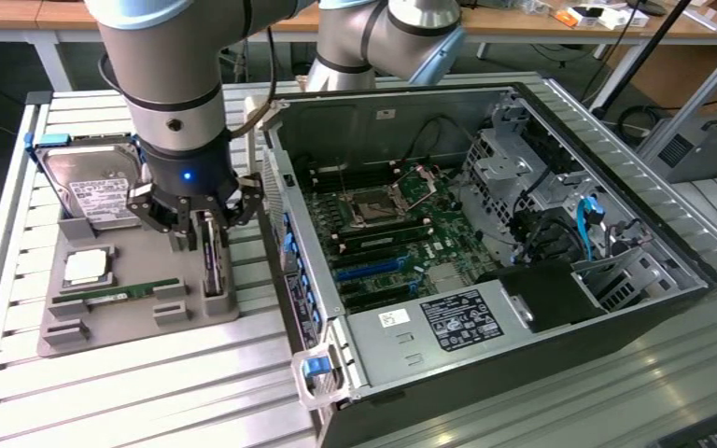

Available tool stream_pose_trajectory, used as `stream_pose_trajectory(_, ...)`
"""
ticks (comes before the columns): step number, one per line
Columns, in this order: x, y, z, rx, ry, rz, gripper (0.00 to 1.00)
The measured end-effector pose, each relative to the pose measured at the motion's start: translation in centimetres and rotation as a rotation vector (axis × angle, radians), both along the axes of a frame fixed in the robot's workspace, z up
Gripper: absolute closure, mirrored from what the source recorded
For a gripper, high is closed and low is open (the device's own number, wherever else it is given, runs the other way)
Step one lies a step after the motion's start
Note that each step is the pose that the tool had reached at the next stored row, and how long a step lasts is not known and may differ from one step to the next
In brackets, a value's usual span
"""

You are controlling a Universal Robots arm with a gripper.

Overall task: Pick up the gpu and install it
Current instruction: 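Pick up the gpu and move the gpu toward the slot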

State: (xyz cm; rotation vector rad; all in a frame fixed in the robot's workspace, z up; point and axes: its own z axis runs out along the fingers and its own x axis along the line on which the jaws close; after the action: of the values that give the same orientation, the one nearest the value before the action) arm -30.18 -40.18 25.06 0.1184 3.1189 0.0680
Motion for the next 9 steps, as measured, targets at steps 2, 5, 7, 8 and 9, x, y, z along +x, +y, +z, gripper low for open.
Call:
stream_pose_trajectory(2,0.0,0.0,0.0,-0.0001,0.0001,0.0,0.58)
stream_pose_trajectory(5,0.0,0.0,-0.07,0.0004,-0.0003,0.0,0.58)
stream_pose_trajectory(7,0.0,0.0,-0.12,0.0001,-0.0001,0.0,0.58)
stream_pose_trajectory(8,0.0,0.0,-0.12,0.0,0.0,0.0,0.58)
stream_pose_trajectory(9,0.0,0.0,-0.12,0.0,0.0001,0.0,0.58)
